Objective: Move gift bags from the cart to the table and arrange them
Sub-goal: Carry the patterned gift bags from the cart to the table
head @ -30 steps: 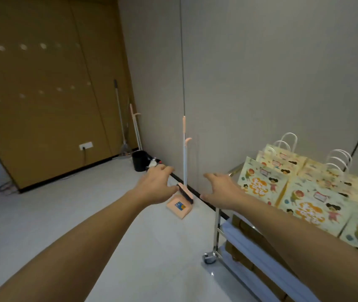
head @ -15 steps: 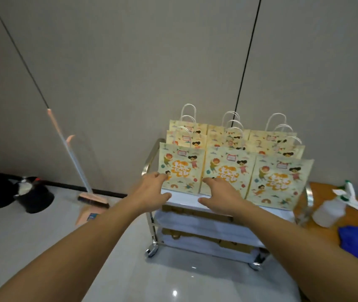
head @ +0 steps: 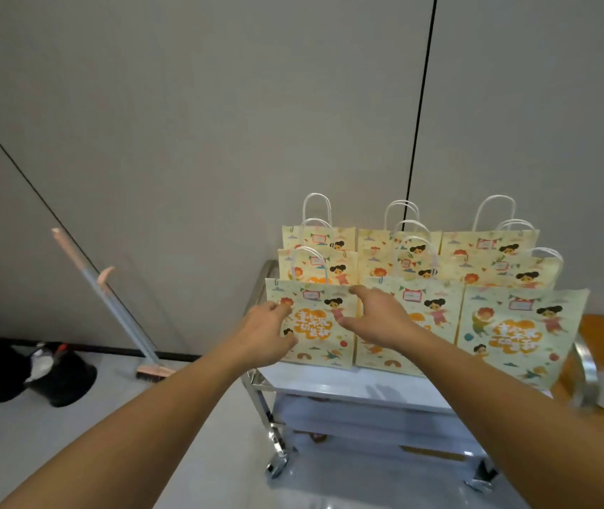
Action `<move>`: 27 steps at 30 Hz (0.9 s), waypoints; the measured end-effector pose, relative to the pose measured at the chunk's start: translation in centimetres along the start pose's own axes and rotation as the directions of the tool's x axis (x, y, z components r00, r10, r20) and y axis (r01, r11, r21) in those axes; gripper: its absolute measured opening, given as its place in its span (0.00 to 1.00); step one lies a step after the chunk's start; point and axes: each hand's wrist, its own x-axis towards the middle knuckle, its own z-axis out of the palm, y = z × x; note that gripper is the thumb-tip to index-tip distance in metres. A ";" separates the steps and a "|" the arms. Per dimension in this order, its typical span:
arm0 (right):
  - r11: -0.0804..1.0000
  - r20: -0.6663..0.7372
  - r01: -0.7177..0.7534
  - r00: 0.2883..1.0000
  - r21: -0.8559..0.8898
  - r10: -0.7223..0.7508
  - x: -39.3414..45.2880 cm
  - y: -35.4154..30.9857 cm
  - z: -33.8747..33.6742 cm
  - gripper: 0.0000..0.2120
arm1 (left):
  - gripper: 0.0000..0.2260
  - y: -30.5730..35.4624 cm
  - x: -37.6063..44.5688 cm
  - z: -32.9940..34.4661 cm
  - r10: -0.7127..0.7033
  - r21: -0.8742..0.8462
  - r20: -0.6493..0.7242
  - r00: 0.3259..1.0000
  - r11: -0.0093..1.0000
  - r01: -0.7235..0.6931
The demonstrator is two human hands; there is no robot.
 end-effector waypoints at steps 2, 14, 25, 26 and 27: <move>1.000 -0.015 0.010 1.000 0.028 -0.010 2.0 -0.7 0.2 0.35 | 0.28 -0.7 1.1 0.0 -0.029 -0.016 0.023 0.999 0.999 0.029; 0.980 -0.183 0.089 0.982 0.178 -0.055 9.0 -7.8 1.2 0.29 | 0.33 -4.9 6.9 0.0 -0.109 -0.239 -0.069 0.992 0.967 0.089; 0.992 -0.204 -0.107 0.972 0.066 0.119 6.7 -13.1 2.9 0.23 | 0.32 -9.5 9.0 -1.3 0.136 -0.297 0.064 0.989 0.948 -0.111; 0.991 -0.222 -0.123 0.966 0.057 0.133 6.1 -13.7 3.0 0.24 | 0.31 -9.9 9.0 -1.4 0.171 -0.302 0.063 0.983 0.942 -0.144; 0.989 -0.248 -0.137 0.958 0.058 0.147 5.5 -14.2 2.9 0.25 | 0.30 -10.1 8.8 -1.4 0.209 -0.308 0.049 0.977 0.933 -0.184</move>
